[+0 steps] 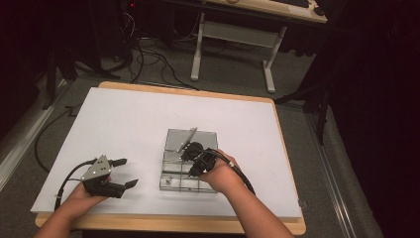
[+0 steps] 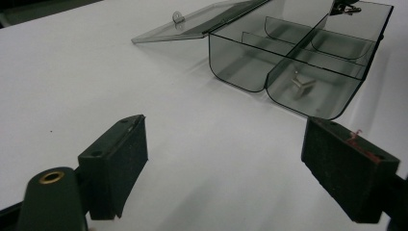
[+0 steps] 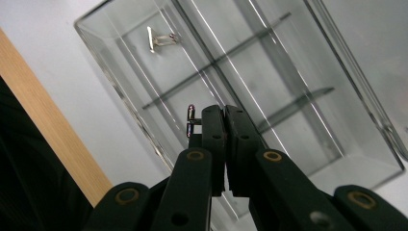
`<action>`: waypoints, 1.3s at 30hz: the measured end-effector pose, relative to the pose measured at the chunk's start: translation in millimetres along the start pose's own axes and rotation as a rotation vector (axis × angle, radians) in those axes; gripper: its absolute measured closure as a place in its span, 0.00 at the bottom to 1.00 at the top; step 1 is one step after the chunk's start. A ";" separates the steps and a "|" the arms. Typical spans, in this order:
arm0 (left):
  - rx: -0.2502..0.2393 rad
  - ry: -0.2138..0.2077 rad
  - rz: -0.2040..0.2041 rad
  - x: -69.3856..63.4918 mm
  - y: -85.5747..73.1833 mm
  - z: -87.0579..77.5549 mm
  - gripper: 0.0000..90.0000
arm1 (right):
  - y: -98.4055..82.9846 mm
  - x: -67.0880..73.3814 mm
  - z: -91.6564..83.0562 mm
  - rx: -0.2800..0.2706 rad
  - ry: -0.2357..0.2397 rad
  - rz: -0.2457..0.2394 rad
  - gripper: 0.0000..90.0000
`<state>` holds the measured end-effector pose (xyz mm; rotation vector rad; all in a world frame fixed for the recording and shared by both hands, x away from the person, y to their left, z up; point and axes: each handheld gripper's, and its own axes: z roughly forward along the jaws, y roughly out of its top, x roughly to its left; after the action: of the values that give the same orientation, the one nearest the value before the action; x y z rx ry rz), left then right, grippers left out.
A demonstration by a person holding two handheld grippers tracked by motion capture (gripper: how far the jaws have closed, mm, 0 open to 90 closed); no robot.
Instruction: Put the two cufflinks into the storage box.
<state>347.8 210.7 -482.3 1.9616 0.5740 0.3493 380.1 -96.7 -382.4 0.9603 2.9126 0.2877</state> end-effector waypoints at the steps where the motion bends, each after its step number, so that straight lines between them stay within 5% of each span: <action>1: 0.000 0.000 0.000 0.0 0.0 0.0 0.19 | 1.6 1.3 1.4 -0.002 0.000 -0.005 0.99; 18: -0.001 0.000 0.000 0.1 0.0 -0.1 0.19 | 23.3 21.1 20.2 -0.020 0.047 -0.063 0.98; 39: 0.000 -0.004 -0.002 0.5 -0.1 -0.2 0.19 | 33.4 28.9 50.7 0.023 0.002 -0.099 0.98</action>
<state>348.2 211.1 -482.3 1.9609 0.5735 0.3446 382.3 -45.2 -425.6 0.8150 2.9593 0.2503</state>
